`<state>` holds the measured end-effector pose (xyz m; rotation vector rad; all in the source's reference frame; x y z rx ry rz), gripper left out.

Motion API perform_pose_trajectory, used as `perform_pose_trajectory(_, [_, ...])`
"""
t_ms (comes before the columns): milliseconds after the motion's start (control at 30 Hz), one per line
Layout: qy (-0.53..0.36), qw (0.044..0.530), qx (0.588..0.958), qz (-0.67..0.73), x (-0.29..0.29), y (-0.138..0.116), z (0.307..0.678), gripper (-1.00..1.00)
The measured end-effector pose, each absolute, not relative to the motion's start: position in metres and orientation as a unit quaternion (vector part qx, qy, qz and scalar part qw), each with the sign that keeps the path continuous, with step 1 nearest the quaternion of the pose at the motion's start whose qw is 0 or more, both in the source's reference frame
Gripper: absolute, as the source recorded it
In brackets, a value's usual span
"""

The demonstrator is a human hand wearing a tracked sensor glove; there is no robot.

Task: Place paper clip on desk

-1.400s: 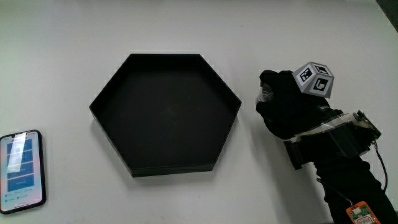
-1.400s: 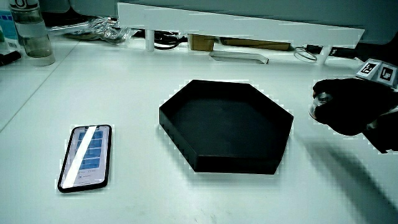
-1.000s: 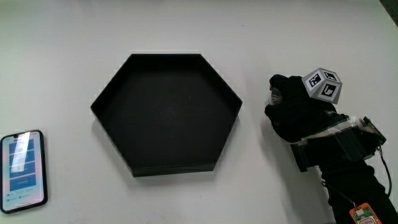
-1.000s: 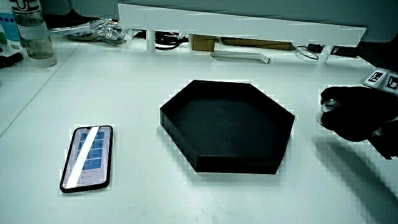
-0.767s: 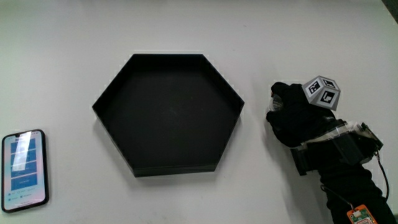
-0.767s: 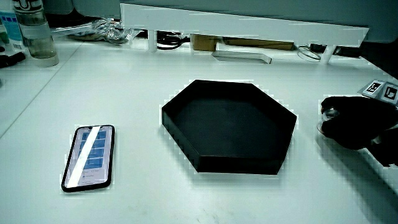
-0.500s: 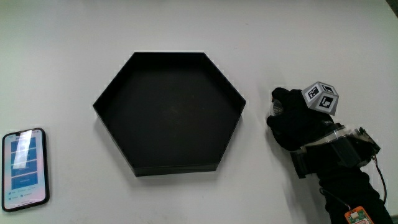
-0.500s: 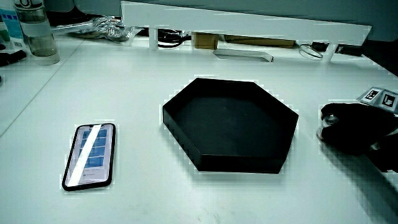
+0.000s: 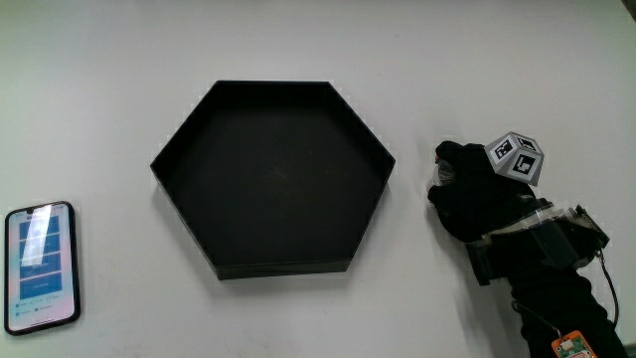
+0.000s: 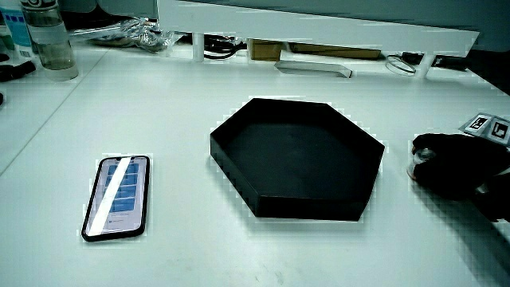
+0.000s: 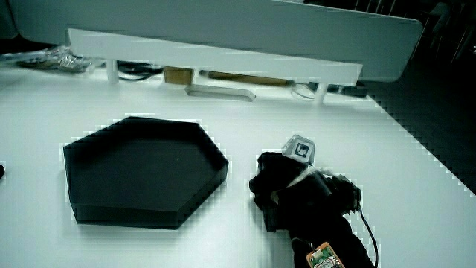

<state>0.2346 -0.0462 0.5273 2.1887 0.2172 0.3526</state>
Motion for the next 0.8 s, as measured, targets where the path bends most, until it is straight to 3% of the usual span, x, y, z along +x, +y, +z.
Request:
perform_pose_trajectory(433, [0.085,0.470,0.871,0.118,0.236,-0.043,0.531,-0.92])
perform_pose_trajectory(500, [0.082,0.435,0.890,0.112,0.237,-0.043,0.522,-1.00])
perform_pose_trajectory(600, [0.089,0.404,0.902,0.126,0.242,-0.047,0.513,-1.00])
perform_pose_trajectory(800, [0.077,0.404,0.903,0.129,0.238,-0.050,0.501,-1.00])
